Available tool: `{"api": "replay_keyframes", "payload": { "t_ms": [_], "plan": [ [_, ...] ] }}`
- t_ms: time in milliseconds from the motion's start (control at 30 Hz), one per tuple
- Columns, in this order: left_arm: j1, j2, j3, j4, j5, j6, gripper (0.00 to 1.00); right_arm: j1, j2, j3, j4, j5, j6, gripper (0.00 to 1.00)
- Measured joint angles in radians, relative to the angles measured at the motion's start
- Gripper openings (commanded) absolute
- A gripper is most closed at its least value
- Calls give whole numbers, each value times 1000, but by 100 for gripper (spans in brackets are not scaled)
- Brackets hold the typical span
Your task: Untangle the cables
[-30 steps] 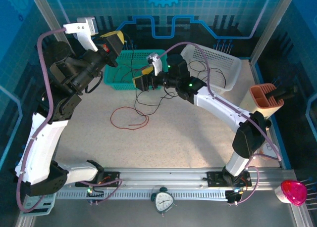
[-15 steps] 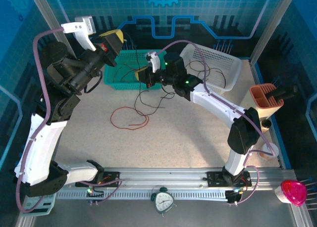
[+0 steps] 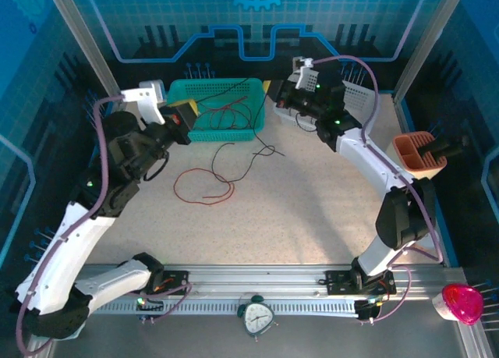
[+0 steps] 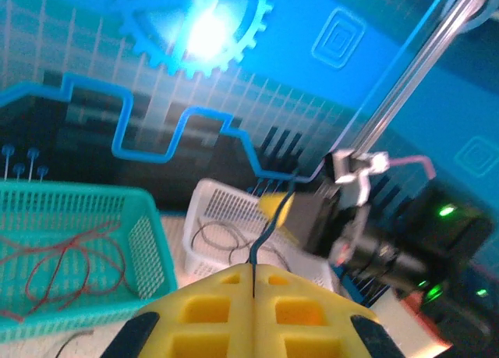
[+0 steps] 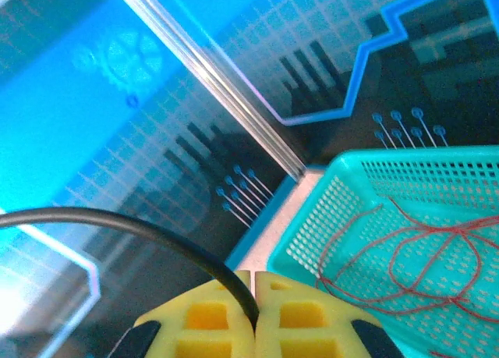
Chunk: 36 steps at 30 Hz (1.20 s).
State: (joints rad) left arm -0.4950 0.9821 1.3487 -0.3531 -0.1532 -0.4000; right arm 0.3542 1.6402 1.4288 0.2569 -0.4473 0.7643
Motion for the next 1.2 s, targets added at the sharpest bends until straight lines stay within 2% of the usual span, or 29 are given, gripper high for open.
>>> {"api": "replay_keyframes", "payload": {
  "t_ms": [167,400,733,1000,1200],
  "plan": [
    [0,20,-147,51,-8,-38,0,-14,-21,-23,87,-32,124,0],
    [0,74,-324,138,-7,-75,0,-13,-88,-25,126,-39,186,0],
    [0,191,-400,277,28,-123,0,-6,-148,-25,109,-54,205,0],
    [0,236,-391,339,52,-124,18,-6,-179,-47,89,-38,191,0],
    [0,283,-350,340,56,-117,43,-6,-195,-74,50,28,109,0]
  ]
}}
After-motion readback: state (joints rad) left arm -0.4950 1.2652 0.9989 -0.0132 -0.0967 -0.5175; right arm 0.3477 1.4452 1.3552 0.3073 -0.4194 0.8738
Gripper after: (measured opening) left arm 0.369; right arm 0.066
